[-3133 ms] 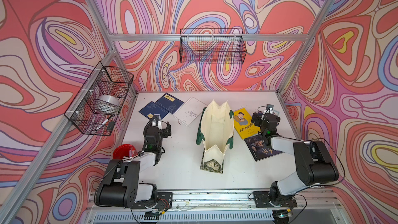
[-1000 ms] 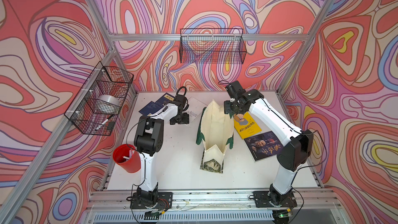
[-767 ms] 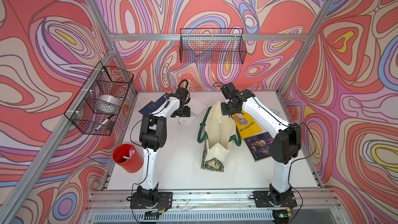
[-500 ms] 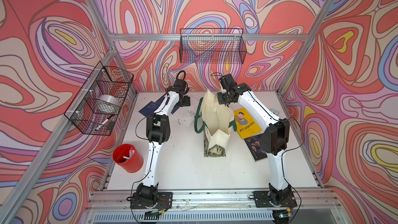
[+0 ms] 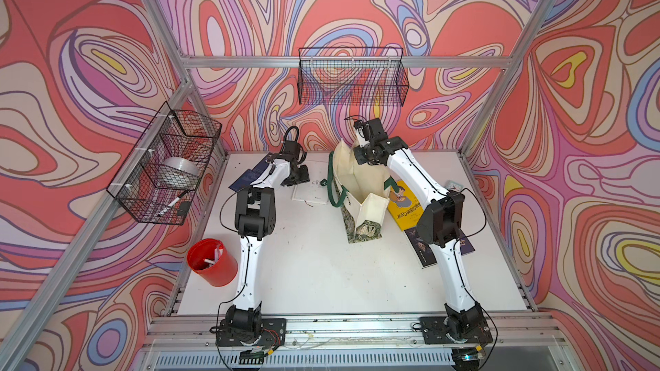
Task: Put the books into the canvas bag
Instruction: Move the canvas bag to the center of the board.
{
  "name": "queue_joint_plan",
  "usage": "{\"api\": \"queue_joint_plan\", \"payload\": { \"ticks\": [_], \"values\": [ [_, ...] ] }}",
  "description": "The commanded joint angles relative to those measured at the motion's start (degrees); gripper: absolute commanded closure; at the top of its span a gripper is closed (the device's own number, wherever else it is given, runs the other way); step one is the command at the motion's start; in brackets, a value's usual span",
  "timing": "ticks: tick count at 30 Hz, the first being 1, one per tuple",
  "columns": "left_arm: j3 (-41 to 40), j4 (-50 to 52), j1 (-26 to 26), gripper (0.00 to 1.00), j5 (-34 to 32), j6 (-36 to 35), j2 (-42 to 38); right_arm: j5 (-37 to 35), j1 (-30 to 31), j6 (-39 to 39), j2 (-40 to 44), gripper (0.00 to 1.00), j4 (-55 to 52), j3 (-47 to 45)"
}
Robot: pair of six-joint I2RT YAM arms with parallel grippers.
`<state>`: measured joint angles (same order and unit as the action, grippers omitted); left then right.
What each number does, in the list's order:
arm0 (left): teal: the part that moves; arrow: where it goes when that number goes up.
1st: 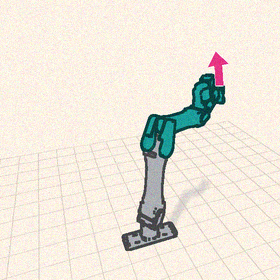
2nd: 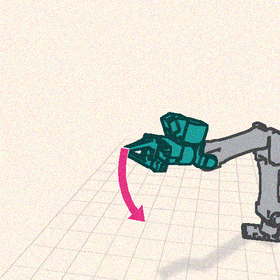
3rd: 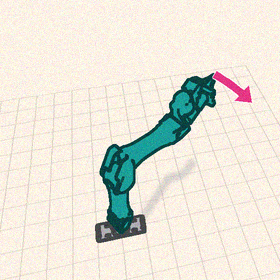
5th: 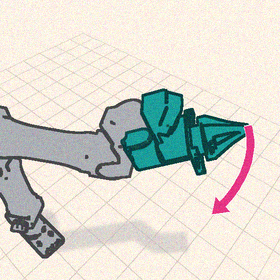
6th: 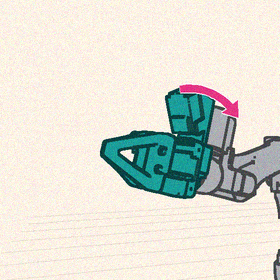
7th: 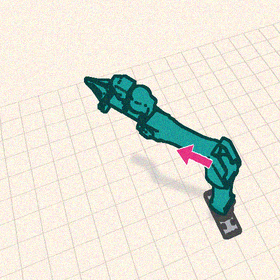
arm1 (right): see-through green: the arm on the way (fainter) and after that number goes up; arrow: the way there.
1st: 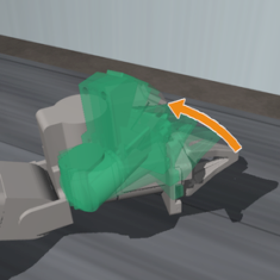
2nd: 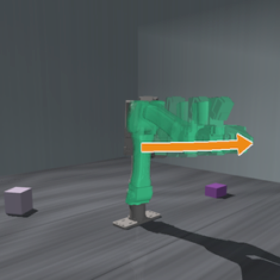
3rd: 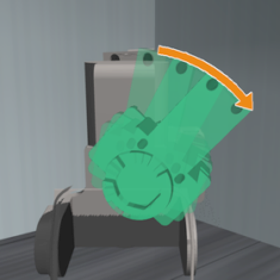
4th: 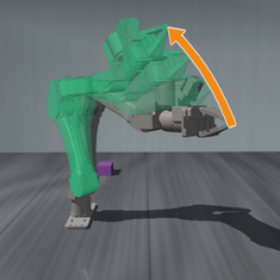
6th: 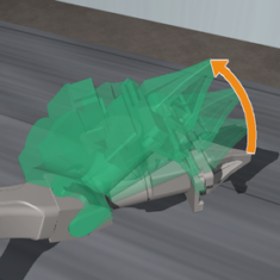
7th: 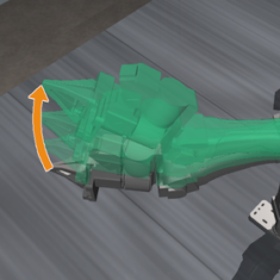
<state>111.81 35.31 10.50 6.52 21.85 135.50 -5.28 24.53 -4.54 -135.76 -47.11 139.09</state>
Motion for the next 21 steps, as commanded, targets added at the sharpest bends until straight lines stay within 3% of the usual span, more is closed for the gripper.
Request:
{"api": "queue_joint_plan", "payload": {
  "ticks": [1, 5, 6, 12, 13, 15, 16, 19, 21],
  "values": [
    [-13.46, 1.85, 4.23, 0.47, -2.7, 2.02, -2.92, 7.19, 0.16, -4.06, 2.47, 1.0, 5.54, -0.48],
    [-27.57, -1.75, 7.57, 0.51, -4.09, 5.53, -9.2, 13.31, 0.12, -7.31, 4.95, 1.0, 7.54, -3.9],
    [-31.58, -3.04, 8.51, 0.58, -4.37, 6.73, -10.77, 15.12, 0.16, -8.1, 5.69, 1.0, 8.5, -4.94],
    [-48.53, -5.78, 11.75, 0.59, -7.85, 12.0, -24.36, 27.03, 0.32, -9.55, 5.79, 0.98, 9.17, -4.26],
    [-50.08, -5.49, 11.82, 0.58, -8.09, 12.29, -26.72, 26.93, 0.37, -8.93, 5.32, 0.84, 8.74, -3.39],
    [-51.79, -4.07, 11.78, 0.5, -9.2, 12.28, -31.16, 24.58, 0.63, -7.27, 4.81, 0.44, 7.02, -1.14],
    [-51.89, -2.93, 11.76, 0.45, -9.84, 11.69, -33.25, 22.85, 0.77, -6.55, 5.01, 0.33, 6.01, -0.15],
    [-49.68, 1.48, 11.67, 0.33, -11.8, 9.23, -37.25, 15.55, 0.71, -3.97, 8.38, 0.23, 5.52, -1.43],
    [-46.8, 4.2, 11.12, 0.3, -12.24, 7.4, -38.63, 9.74, 0.78, -2.32, 11.9, 0.22, 4.66, -3.31]
  ]
}}
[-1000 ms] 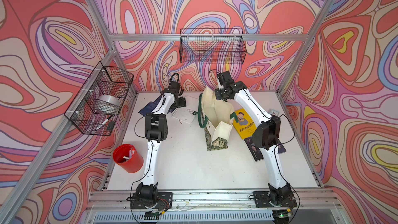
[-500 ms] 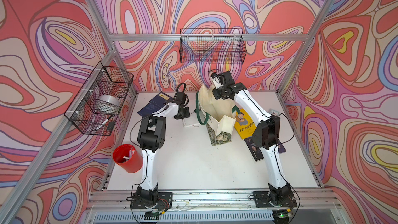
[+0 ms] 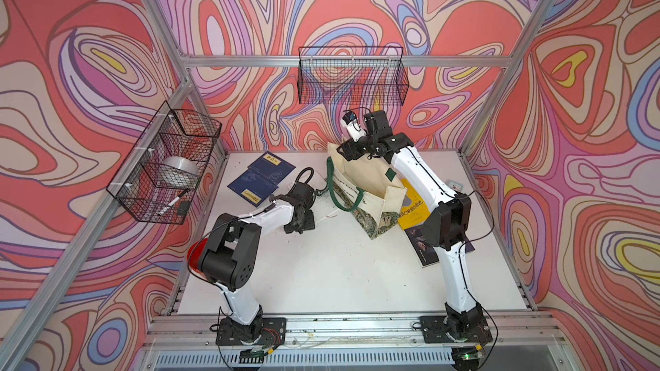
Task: Put the books into the canvas bag
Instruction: Move the canvas bag to the center of the board, then move the book to the center of the board.
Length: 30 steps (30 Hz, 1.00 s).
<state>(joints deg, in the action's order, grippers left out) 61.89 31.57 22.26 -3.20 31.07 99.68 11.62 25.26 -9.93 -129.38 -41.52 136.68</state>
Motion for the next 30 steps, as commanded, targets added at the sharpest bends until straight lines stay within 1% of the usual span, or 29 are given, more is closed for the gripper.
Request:
{"api": "queue_joint_plan", "payload": {
  "ticks": [1, 4, 7, 8, 9, 10, 11, 13, 14, 16, 17, 19, 21, 23, 24, 26, 30],
  "values": [
    [4.63, 8.92, -1.3, 0.29, -2.16, -2.63, -3.4, -10.05, 0.01, 3.9, 7.47, 0.21, -1.9, -2.12],
    [9.02, 9.15, -3.73, 0.26, 2.02, -5.37, -5.12, -19.2, 0.06, 7.48, 14.25, 0.19, -3.86, -8.24],
    [14.47, 8.01, -6.29, 0.21, 5.88, -8.35, -3.27, -24.6, 0.04, 11.53, 22.53, 0.19, -4.65, -18.3],
    [17.08, 8.75, -7.08, 0.21, 6.11, -8.92, -1.43, -24.47, 0.03, 12.61, 25.43, 0.2, -4.45, -22.22],
    [20.38, 9.92, -8.13, 0.21, 6.38, -9.39, 1.24, -22.06, 0.03, 13.3, 29.26, 0.23, -3.74, -27.04],
    [24.05, 11.25, -9.25, 0.22, 7.1, -9.4, 4.18, -19.79, 0.45, 14.0, 32.98, 0.26, -2.49, -32.38],
    [27.12, 12.27, -10.2, 0.24, 8.01, -9.05, 6.92, -19.11, 1.42, 14.92, 35.85, 0.28, -1.15, -36.45],
    [33.9, 12.89, -11.39, 0.28, 10.1, -8.27, 13.52, -19.53, 6.23, 15.23, 40.58, 0.29, 1.16, -43.05],
    [37.36, 13.17, -11.44, 0.3, 9.95, -8.13, 16.48, -21.17, 8.93, 14.99, 41.42, 0.29, 1.44, -44.26],
    [46.16, 14.18, -11.45, 0.31, 8.57, -7.9, 23.65, -24.16, 15.06, 14.77, 40.83, 0.3, 1.42, -44.05],
    [50.69, 15.12, -11.45, 0.32, 7.8, -7.67, 26.74, -24.61, 16.96, 15.0, 39.9, 0.31, 1.65, -43.45],
    [61.28, 17.28, -11.45, 0.32, 6.5, -7.06, 34.49, -23.55, 20.69, 15.79, 37.22, 0.34, 3.55, -42.37],
    [70.29, 18.87, -11.46, 0.32, 5.89, -6.14, 40.49, -22.81, 23.47, 16.7, 34.64, 0.35, 6.02, -42.06],
    [77.03, 19.42, -11.45, 0.31, 5.0, -5.43, 45.09, -21.54, 25.29, 18.29, 31.91, 0.36, 9.14, -43.03],
    [78.98, 18.79, -11.45, 0.3, 4.84, -5.17, 46.94, -20.96, 25.82, 19.41, 30.36, 0.38, 10.7, -43.61],
    [79.8, 16.61, -11.55, 0.28, 5.28, -4.82, 49.02, -20.5, 26.14, 21.53, 26.05, 0.38, 13.57, -44.73],
    [79.7, 13.97, -11.54, 0.29, 9.18, -4.61, 52.11, -23.62, 26.16, 22.76, 17.59, 0.38, 13.46, -41.38]
  ]
}}
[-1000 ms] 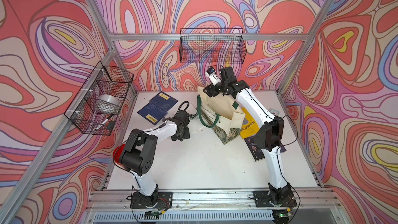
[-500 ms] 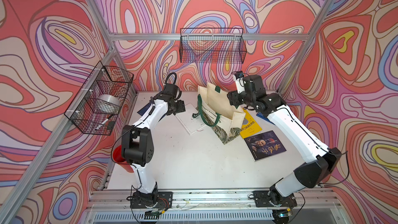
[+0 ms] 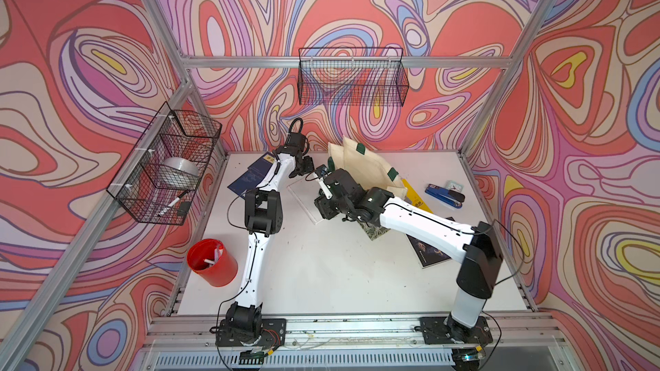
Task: Put the books into the canvas bag
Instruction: Move the book to the center of the board.
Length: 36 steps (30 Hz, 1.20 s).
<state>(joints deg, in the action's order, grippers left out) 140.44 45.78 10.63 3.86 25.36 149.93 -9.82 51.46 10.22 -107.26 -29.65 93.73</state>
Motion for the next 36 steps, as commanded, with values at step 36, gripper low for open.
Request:
{"api": "queue_joint_plan", "payload": {
  "ticks": [36],
  "values": [
    [-88.05, -17.91, 7.41, 0.32, 0.74, 11.84, -60.31, 9.29, -9.53, 1.48, -24.2, 0.2, -6.16, 8.64]
  ]
}}
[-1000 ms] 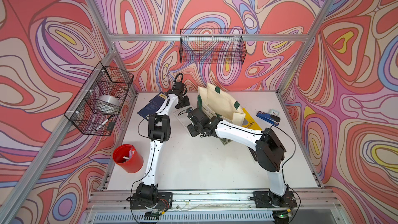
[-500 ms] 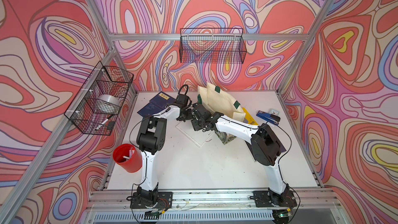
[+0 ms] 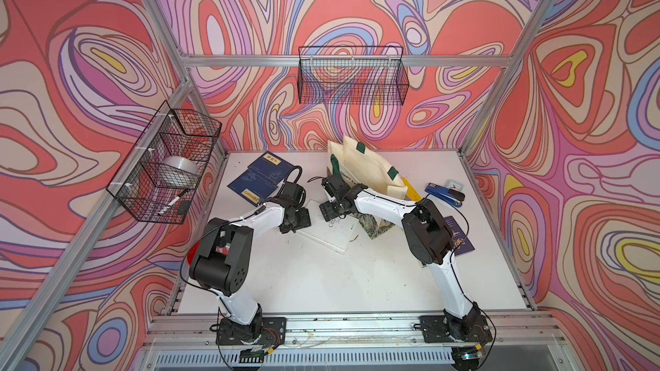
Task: Put the books into the canvas bag
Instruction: Move the book to the center of the board, then pick up the book from the center of the board.
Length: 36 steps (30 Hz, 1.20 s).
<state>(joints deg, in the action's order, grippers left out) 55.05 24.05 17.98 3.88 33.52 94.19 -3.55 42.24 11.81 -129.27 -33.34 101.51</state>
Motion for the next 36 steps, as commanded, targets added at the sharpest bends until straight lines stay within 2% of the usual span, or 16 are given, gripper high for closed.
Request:
{"api": "queue_joint_plan", "payload": {
  "ticks": [1, 4, 9, 13, 15, 17, 18, 22, 26, 32, 36],
  "values": [
    [-5.0, 3.28, 0.12, 0.33, 2.13, 5.55, -7.04, 4.04, -0.4, 0.25, -2.22, 0.21, -2.6, 0.64],
    [-14.28, -0.62, 0.37, 0.36, 6.73, 11.96, -15.06, 8.23, -0.47, 1.73, -2.26, 0.26, -2.54, -0.18],
    [-26.49, -2.97, 3.79, 0.41, 6.48, 20.41, -27.89, 12.51, -0.31, 4.88, -1.74, 0.29, -1.93, -3.44],
    [-32.6, -9.35, 6.04, 0.4, 7.9, 26.7, -31.36, 13.43, -0.25, 7.24, 0.23, 0.3, -1.89, -6.68],
    [-35.62, -16.64, 6.33, 0.34, 9.95, 30.12, -30.67, 13.84, -0.16, 8.44, 1.6, 0.3, -1.85, -8.24],
    [-38.75, -24.9, 6.3, 0.21, 11.9, 33.52, -29.29, 13.27, 0.03, 9.78, 3.15, 0.3, -2.11, -9.89],
    [-39.74, -27.85, 6.35, 0.19, 12.06, 34.75, -28.62, 12.31, 0.19, 10.74, 4.07, 0.29, -2.29, -10.83],
    [-39.5, -33.08, 6.35, 0.2, 12.42, 36.83, -25.01, 9.24, 0.3, 13.21, 6.75, 0.23, -1.29, -14.79],
    [-39.41, -40.09, 6.29, 0.2, 13.63, 40.52, -18.21, 12.17, 0.43, 13.5, 5.97, 0.23, -1.64, -15.27],
    [-42.61, -62.24, 6.03, 0.17, 14.06, 46.46, -7.32, 14.67, 0.56, 15.69, 6.74, 0.23, 0.64, -18.33],
    [-43.57, -76.82, 5.89, 0.21, 15.48, 49.19, -1.16, 16.7, 0.56, 16.22, 6.79, 0.23, 0.99, -19.11]
  ]
}}
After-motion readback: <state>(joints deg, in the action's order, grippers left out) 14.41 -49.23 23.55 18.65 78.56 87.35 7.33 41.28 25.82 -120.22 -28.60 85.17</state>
